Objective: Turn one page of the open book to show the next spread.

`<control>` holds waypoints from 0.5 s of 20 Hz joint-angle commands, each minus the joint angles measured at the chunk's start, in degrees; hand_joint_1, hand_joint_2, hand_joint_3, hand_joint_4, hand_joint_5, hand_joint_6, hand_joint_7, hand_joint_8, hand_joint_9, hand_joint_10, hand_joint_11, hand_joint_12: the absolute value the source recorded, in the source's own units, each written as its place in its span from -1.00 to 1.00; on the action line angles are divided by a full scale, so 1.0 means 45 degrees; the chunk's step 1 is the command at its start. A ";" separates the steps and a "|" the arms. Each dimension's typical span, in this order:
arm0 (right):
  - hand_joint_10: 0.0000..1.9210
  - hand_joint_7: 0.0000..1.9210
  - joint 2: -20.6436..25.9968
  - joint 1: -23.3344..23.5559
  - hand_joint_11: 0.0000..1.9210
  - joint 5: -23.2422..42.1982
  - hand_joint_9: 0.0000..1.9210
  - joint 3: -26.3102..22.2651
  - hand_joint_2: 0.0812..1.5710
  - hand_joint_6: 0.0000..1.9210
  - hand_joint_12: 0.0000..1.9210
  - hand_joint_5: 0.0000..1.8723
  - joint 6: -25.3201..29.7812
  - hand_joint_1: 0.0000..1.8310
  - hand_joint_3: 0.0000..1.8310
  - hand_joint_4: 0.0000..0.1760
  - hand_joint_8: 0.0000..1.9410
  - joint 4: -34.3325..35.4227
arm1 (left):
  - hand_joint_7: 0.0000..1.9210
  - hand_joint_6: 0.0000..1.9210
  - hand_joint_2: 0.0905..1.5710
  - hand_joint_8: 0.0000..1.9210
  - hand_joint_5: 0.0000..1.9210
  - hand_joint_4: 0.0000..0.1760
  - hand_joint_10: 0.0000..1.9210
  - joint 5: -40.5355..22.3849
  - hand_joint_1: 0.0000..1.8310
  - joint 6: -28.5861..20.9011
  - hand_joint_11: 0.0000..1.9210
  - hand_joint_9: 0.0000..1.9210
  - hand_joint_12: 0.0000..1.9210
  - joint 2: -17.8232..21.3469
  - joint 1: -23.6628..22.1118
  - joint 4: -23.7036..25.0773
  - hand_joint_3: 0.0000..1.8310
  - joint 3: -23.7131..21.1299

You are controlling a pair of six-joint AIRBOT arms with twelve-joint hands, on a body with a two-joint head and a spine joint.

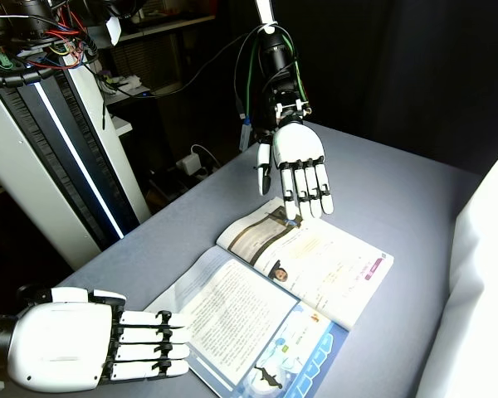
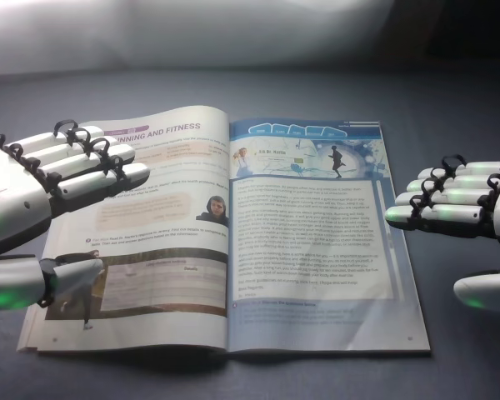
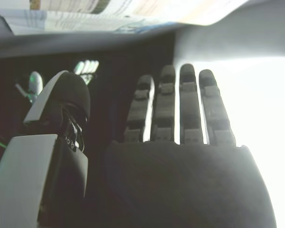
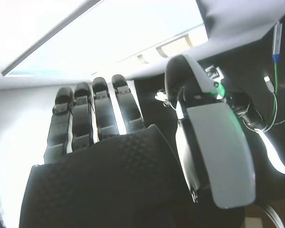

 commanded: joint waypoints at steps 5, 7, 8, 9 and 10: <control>-1.00 -1.00 -0.0142 0.0640 -1.00 0.0366 -1.00 0.0146 0.74 -1.00 -1.00 -1.00 0.0492 -1.00 -1.00 -1.00 -1.00 -0.0773 | -1.00 -1.00 0.83 -1.00 -0.97 -0.72 -1.00 -0.1467 -0.91 -0.0063 -1.00 -1.00 -1.00 0.0170 -0.0120 -0.0386 -0.99 -0.0017; -1.00 -1.00 -0.0415 0.0922 -1.00 0.0049 -1.00 0.0303 0.71 -1.00 -1.00 -1.00 0.1205 -1.00 -1.00 -1.00 -1.00 -0.1767 | -1.00 -1.00 0.82 -1.00 -1.00 -0.58 -1.00 -0.1548 -0.91 -0.0056 -1.00 -1.00 -1.00 0.0351 0.0004 -0.0497 -1.00 -0.0082; -1.00 -1.00 -0.0575 0.1073 -1.00 -0.0142 -1.00 0.0394 0.70 -1.00 -1.00 -1.00 0.1633 -1.00 -1.00 -1.00 -1.00 -0.2399 | -1.00 -1.00 0.84 -1.00 -1.00 -0.63 -1.00 -0.1614 -0.95 -0.0037 -1.00 -1.00 -1.00 0.0412 0.0074 -0.0562 -0.99 -0.0107; -1.00 -1.00 -0.0741 0.1193 -1.00 -0.0287 -1.00 0.0499 0.69 -1.00 -1.00 -1.00 0.2059 -1.00 -1.00 -1.00 -1.00 -0.2981 | -1.00 -1.00 0.83 -1.00 -1.00 -0.67 -1.00 -0.1696 -0.99 0.0054 -1.00 -1.00 -1.00 0.0483 0.0152 -0.0664 -1.00 -0.0155; -1.00 -1.00 -0.0944 0.1290 -1.00 -0.0454 -1.00 0.0626 0.67 -0.98 -1.00 -0.95 0.2512 -1.00 -1.00 -1.00 -1.00 -0.3619 | -1.00 -1.00 0.82 -1.00 -0.99 -0.70 -1.00 -0.1766 -1.00 0.0199 -1.00 -1.00 -1.00 0.0569 0.0233 -0.0800 -1.00 -0.0227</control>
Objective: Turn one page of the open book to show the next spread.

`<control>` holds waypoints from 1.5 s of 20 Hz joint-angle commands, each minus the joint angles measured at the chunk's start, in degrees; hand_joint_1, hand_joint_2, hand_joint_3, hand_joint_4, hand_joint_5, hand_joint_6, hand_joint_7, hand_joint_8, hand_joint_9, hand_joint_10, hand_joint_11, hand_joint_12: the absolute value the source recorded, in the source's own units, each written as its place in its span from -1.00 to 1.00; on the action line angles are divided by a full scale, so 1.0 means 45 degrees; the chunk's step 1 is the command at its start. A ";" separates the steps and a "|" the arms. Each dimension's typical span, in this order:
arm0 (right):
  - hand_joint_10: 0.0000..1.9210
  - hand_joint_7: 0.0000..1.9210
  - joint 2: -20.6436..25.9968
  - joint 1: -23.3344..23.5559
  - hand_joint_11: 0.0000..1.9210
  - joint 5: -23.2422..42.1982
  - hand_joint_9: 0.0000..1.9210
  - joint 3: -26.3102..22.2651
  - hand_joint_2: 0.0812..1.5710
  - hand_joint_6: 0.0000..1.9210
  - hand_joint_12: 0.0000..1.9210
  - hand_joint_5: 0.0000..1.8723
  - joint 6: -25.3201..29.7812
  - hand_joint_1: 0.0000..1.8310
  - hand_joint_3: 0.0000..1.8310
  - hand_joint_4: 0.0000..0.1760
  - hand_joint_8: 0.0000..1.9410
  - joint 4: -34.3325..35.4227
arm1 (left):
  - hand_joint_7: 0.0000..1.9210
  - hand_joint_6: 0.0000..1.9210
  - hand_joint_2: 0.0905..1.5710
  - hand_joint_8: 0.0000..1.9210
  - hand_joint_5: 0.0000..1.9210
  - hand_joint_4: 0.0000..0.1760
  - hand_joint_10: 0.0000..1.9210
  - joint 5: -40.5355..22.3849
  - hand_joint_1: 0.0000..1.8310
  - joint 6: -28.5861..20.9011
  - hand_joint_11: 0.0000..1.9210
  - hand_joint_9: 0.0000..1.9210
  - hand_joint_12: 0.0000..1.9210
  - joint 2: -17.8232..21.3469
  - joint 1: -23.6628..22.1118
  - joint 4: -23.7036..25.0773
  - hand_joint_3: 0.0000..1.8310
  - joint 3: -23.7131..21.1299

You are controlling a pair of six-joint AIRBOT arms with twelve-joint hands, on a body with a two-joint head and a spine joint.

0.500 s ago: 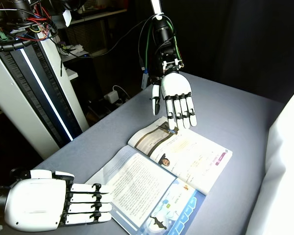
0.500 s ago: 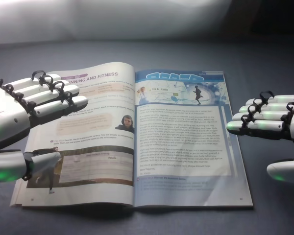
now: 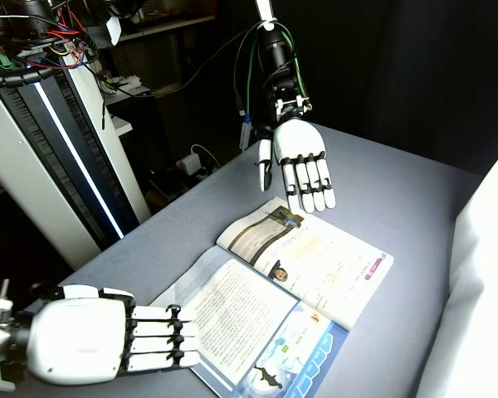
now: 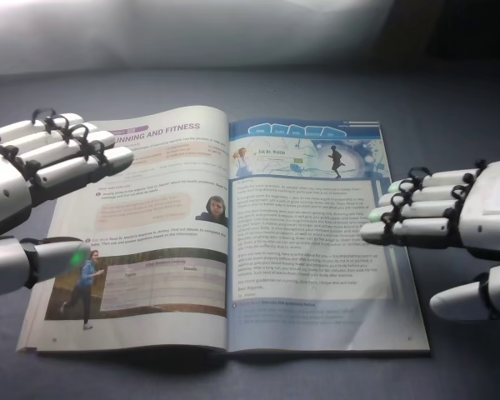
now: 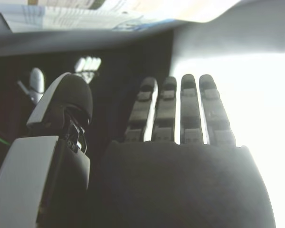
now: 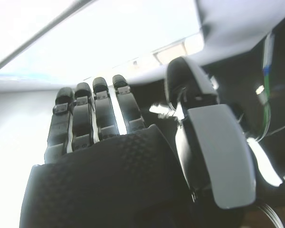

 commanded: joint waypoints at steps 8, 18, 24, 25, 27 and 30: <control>-1.00 -0.97 -0.0615 0.0189 -0.97 -0.0048 -1.00 0.0534 0.60 -0.98 -0.98 -0.90 0.1907 -1.00 -1.00 -1.00 -0.99 -0.1845 | -1.00 -1.00 0.85 -1.00 -1.00 -0.57 -1.00 -0.1871 -0.90 0.0230 -1.00 -1.00 -1.00 0.0287 0.0203 -0.0670 -1.00 -0.0121; -1.00 -1.00 -0.1753 0.0029 -1.00 -0.0008 -1.00 0.1254 0.58 -0.98 -1.00 -0.93 0.3119 -1.00 -1.00 -1.00 -1.00 -0.2903 | -1.00 -1.00 0.85 -1.00 -0.99 -0.69 -1.00 -0.2436 -0.89 0.0427 -1.00 -1.00 -1.00 0.0480 0.0434 -0.1060 -1.00 -0.0225; -1.00 -1.00 -0.2718 0.0188 -1.00 0.0565 -1.00 0.1823 0.56 -1.00 -1.00 -1.00 0.3088 -1.00 -1.00 -1.00 -1.00 -0.2720 | -1.00 -1.00 0.82 -1.00 -0.95 -0.79 -1.00 -0.2853 -0.76 0.0659 -1.00 -1.00 -1.00 0.0611 0.0754 -0.1483 -1.00 -0.0345; -1.00 -1.00 -0.2965 0.0200 -1.00 0.0700 -1.00 0.1986 0.55 -1.00 -1.00 -1.00 0.2984 -1.00 -1.00 -1.00 -1.00 -0.2591 | -1.00 -1.00 0.82 -1.00 -0.95 -0.85 -1.00 -0.2900 -0.81 0.0673 -1.00 -1.00 -1.00 0.0611 0.0784 -0.1523 -1.00 -0.0349; -1.00 -1.00 -0.3348 0.0341 -1.00 0.0895 -1.00 0.2215 0.55 -1.00 -1.00 -1.00 0.2641 -1.00 -1.00 -1.00 -1.00 -0.2217 | -1.00 -1.00 0.83 -1.00 -0.95 -0.91 -1.00 -0.2992 -0.84 0.0714 -1.00 -1.00 -1.00 0.0641 0.0844 -0.1610 -1.00 -0.0376; -1.00 -1.00 -0.4084 0.0798 -1.00 0.1100 -1.00 0.2603 0.56 -1.00 -1.00 -0.99 0.1938 -1.00 -1.00 -1.00 -1.00 -0.1688 | -1.00 -1.00 0.79 -1.00 -0.94 -0.97 -1.00 -0.3419 -0.76 0.0944 -1.00 -1.00 -1.00 0.0831 0.1168 -0.1999 -1.00 -0.0527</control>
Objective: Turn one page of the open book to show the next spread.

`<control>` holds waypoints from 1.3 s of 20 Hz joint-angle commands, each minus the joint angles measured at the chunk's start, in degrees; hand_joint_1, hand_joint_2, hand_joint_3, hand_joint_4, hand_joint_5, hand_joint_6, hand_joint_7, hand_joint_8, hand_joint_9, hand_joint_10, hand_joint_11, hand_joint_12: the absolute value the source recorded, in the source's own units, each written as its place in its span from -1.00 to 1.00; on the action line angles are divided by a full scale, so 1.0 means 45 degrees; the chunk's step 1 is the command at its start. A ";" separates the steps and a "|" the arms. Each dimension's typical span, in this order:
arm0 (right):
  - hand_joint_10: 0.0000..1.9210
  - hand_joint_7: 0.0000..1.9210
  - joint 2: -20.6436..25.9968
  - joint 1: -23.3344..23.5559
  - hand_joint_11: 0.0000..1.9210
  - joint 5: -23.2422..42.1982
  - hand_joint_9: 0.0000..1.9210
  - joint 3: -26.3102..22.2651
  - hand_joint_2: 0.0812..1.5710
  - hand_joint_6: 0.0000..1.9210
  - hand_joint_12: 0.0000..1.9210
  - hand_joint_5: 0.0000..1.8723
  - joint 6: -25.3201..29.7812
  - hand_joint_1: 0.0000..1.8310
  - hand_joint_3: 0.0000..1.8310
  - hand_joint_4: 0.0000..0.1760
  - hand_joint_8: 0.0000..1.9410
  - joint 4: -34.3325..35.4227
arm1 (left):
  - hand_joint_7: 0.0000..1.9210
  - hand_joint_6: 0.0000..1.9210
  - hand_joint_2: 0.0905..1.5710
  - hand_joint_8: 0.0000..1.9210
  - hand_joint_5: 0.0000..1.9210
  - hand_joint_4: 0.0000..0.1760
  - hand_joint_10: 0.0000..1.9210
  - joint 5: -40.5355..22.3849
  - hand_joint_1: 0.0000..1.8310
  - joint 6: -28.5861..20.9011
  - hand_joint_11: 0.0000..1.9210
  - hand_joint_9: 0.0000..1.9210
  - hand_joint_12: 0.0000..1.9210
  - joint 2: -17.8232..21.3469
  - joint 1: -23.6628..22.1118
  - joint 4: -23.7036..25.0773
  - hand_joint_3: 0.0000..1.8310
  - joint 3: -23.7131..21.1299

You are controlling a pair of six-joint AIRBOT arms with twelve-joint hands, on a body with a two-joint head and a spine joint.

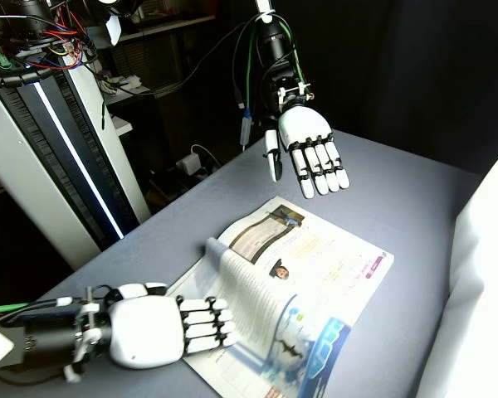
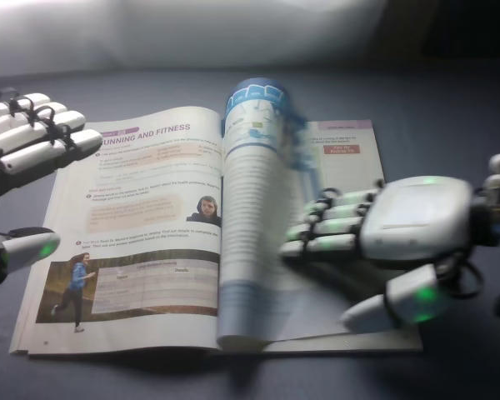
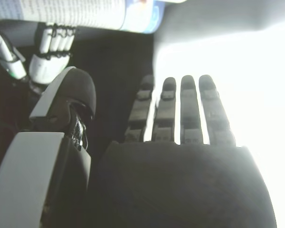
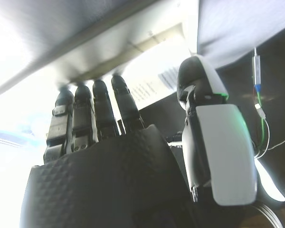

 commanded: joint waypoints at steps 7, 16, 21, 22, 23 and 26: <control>-1.00 -1.00 -0.1478 0.0595 -1.00 0.1810 -1.00 0.0760 0.56 -0.98 -1.00 -0.95 -0.1793 -1.00 -1.00 -1.00 -1.00 0.2681 | -1.00 -1.00 0.77 -1.00 -0.96 -1.00 -1.00 -0.2897 -0.76 0.0542 -1.00 -1.00 -1.00 0.0512 0.0729 -0.1319 -1.00 -0.0328; -1.00 -1.00 -0.2825 0.1578 -1.00 0.3004 -1.00 0.1272 0.57 -0.97 -1.00 -0.92 -0.3899 -1.00 -1.00 -1.00 -1.00 0.4988 | -1.00 -1.00 0.88 -1.00 -0.99 -1.00 -1.00 -0.3794 -0.22 0.0680 -1.00 -1.00 -1.00 0.0698 0.1718 -0.2199 -1.00 -0.0535; -1.00 -0.89 -0.2821 0.2016 -1.00 0.3628 -0.89 0.1260 0.61 -1.00 -0.70 -0.85 -0.3976 -1.00 -1.00 -1.00 -0.96 0.5032 | -0.97 -1.00 0.86 -0.99 -1.00 -1.00 -1.00 -0.5118 -0.20 0.0864 -1.00 -1.00 -1.00 0.0852 0.2810 -0.3218 -1.00 -0.0773; -1.00 -0.89 -0.2819 0.2138 -1.00 0.3700 -0.89 0.1207 0.61 -1.00 -0.70 -0.85 -0.3976 -1.00 -1.00 -1.00 -0.96 0.5024 | -0.97 -1.00 0.86 -0.99 -1.00 -1.00 -1.00 -0.5309 -0.20 0.0869 -1.00 -1.00 -1.00 0.0885 0.2980 -0.3390 -1.00 -0.0809; -0.99 -0.82 -0.2813 0.2272 -1.00 0.3742 -0.83 0.1202 0.61 -1.00 -0.42 -0.82 -0.3976 -1.00 -1.00 -1.00 -0.98 0.5010 | -0.97 -1.00 0.88 -1.00 -1.00 -1.00 -1.00 -0.5504 -0.27 0.0878 -1.00 -1.00 -1.00 0.0916 0.3178 -0.3568 -1.00 -0.0848; -0.98 -0.79 -0.2811 0.2784 -1.00 0.3776 -0.79 0.1281 0.60 -1.00 -0.21 -0.86 -0.4148 -1.00 -1.00 -1.00 -0.99 0.5010 | -1.00 -0.99 0.94 -1.00 -0.97 -1.00 -1.00 -0.5598 -0.39 0.0888 -1.00 -1.00 -1.00 0.0917 0.3360 -0.3664 -0.98 -0.0871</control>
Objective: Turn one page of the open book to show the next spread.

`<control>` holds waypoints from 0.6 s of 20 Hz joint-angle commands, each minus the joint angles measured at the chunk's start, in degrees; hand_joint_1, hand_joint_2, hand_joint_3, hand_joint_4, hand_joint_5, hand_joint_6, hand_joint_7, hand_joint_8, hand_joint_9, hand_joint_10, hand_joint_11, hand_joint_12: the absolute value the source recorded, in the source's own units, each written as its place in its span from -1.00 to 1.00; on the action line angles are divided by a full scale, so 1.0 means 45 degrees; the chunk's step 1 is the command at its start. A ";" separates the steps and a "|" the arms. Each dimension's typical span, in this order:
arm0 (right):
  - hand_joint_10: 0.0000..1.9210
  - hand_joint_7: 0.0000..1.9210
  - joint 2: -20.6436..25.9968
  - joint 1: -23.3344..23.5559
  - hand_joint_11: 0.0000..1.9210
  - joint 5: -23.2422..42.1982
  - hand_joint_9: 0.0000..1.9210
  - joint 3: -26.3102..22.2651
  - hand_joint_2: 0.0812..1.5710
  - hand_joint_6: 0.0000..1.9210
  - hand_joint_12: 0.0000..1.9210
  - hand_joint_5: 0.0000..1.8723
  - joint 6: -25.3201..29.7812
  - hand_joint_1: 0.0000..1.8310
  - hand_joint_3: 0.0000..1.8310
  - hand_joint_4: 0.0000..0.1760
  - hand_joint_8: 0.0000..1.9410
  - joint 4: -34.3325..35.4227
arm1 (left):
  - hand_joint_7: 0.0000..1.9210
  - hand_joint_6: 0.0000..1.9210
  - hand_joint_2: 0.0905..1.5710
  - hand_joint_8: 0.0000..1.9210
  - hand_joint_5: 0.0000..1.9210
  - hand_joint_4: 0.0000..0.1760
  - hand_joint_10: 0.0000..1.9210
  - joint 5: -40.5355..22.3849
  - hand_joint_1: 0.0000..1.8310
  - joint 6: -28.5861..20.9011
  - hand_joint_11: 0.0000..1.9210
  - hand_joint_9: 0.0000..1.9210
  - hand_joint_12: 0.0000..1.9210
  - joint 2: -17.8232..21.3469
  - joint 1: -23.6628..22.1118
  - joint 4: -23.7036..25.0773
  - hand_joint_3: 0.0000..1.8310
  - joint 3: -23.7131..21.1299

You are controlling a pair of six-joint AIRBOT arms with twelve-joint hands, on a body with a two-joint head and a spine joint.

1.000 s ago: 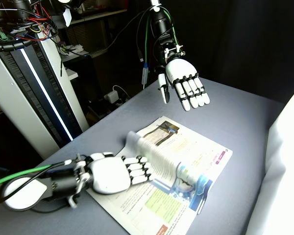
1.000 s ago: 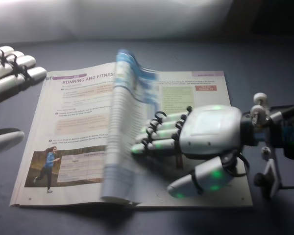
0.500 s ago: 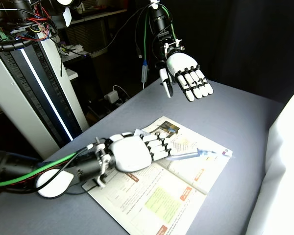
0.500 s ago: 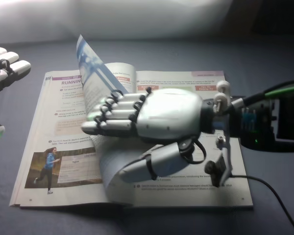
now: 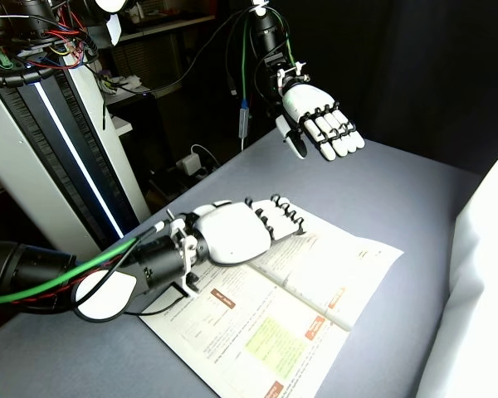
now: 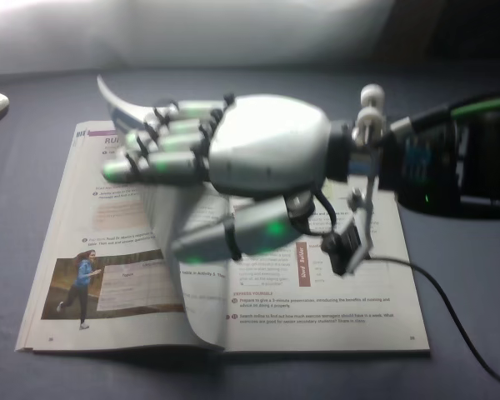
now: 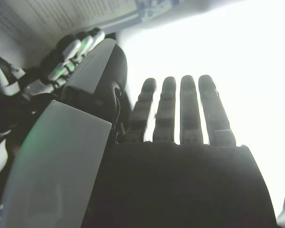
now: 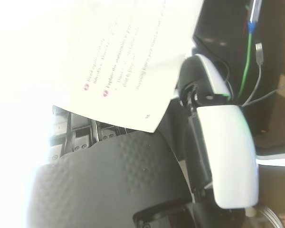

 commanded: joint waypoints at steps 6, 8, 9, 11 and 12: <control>-1.00 -1.00 0.0296 0.0869 -1.00 0.2144 -1.00 0.0197 0.64 -1.00 -0.99 -1.00 -0.0497 -1.00 -1.00 -1.00 -1.00 0.1734 | -1.00 -1.00 0.99 -1.00 -1.00 -1.00 -1.00 -0.1545 -0.73 0.0034 -1.00 -1.00 -1.00 -0.0106 -0.0079 -0.0074 -0.91 0.0137; -1.00 -1.00 0.0844 0.0968 -1.00 0.2479 -1.00 0.0025 0.65 -1.00 -1.00 -1.00 -0.0617 -1.00 -0.99 -1.00 -1.00 0.2163 | -1.00 -1.00 1.00 -1.00 -1.00 -1.00 -1.00 -0.1517 -0.79 0.0026 -1.00 -1.00 -1.00 -0.0137 -0.0094 -0.0070 -0.86 0.0139; -1.00 -1.00 0.1146 0.1003 -1.00 0.2553 -1.00 -0.0138 0.67 -1.00 -1.00 -1.00 -0.0734 -1.00 -0.99 -1.00 -1.00 0.2302 | -1.00 -1.00 1.00 -1.00 -1.00 -1.00 -1.00 -0.1506 -0.73 0.0016 -1.00 -1.00 -1.00 -0.0157 -0.0099 -0.0068 -0.88 0.0137; -1.00 -1.00 0.1855 0.1007 -1.00 0.2607 -1.00 -0.0611 0.67 -1.00 -1.00 -1.00 -0.1204 -1.00 -0.99 -1.00 -1.00 0.2629 | -1.00 -1.00 1.00 -1.00 -1.00 -1.00 -1.00 -0.1502 -0.68 -0.0017 -1.00 -1.00 -1.00 -0.0193 -0.0112 -0.0032 -0.90 0.0132; -1.00 -1.00 0.2162 0.1006 -1.00 0.2607 -1.00 -0.0846 0.67 -1.00 -1.00 -1.00 -0.1396 -1.00 -0.99 -1.00 -1.00 0.2745 | -1.00 -1.00 1.00 -1.00 -1.00 -1.00 -1.00 -0.1508 -0.72 -0.0031 -1.00 -1.00 -1.00 -0.0208 -0.0126 0.0000 -0.91 0.0125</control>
